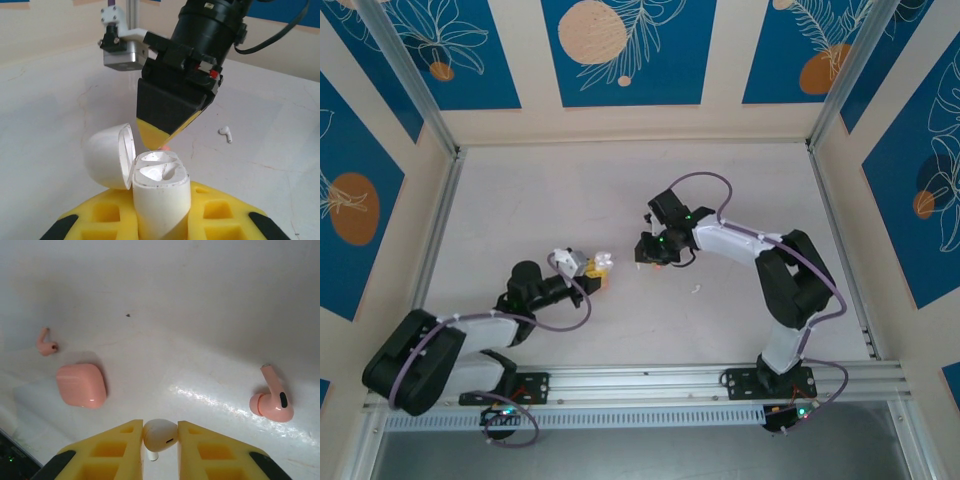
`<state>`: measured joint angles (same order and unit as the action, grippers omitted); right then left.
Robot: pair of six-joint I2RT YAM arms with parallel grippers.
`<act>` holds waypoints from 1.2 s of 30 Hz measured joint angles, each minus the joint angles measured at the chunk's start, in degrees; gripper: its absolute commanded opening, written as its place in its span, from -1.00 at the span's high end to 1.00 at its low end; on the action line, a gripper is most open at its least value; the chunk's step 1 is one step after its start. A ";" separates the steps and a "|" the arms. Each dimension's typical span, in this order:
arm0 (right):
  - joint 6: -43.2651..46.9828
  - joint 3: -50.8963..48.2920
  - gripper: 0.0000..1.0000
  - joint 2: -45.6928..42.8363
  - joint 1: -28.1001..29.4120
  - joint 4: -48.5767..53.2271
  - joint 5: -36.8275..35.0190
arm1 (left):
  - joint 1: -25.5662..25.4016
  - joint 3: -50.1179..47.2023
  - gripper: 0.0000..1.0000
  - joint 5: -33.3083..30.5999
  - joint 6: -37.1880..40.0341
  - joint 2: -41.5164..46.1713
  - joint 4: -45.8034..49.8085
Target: Insert wireless bluetooth earbuds into charging case
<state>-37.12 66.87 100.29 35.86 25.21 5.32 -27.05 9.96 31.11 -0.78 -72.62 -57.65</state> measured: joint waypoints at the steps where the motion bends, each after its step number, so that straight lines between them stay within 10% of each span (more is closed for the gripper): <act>1: 0.00 -1.01 0.56 -1.27 -0.02 -1.05 -0.24 | -0.28 0.48 0.85 0.22 -0.17 -1.42 -1.14; 36: 0.11 -10.62 0.55 -21.75 4.74 -22.16 -4.59 | -2.89 6.62 0.86 1.66 -5.20 -16.83 -19.93</act>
<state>-37.01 56.25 78.54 40.60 3.05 0.73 -29.93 16.58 32.77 -5.98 -89.45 -77.58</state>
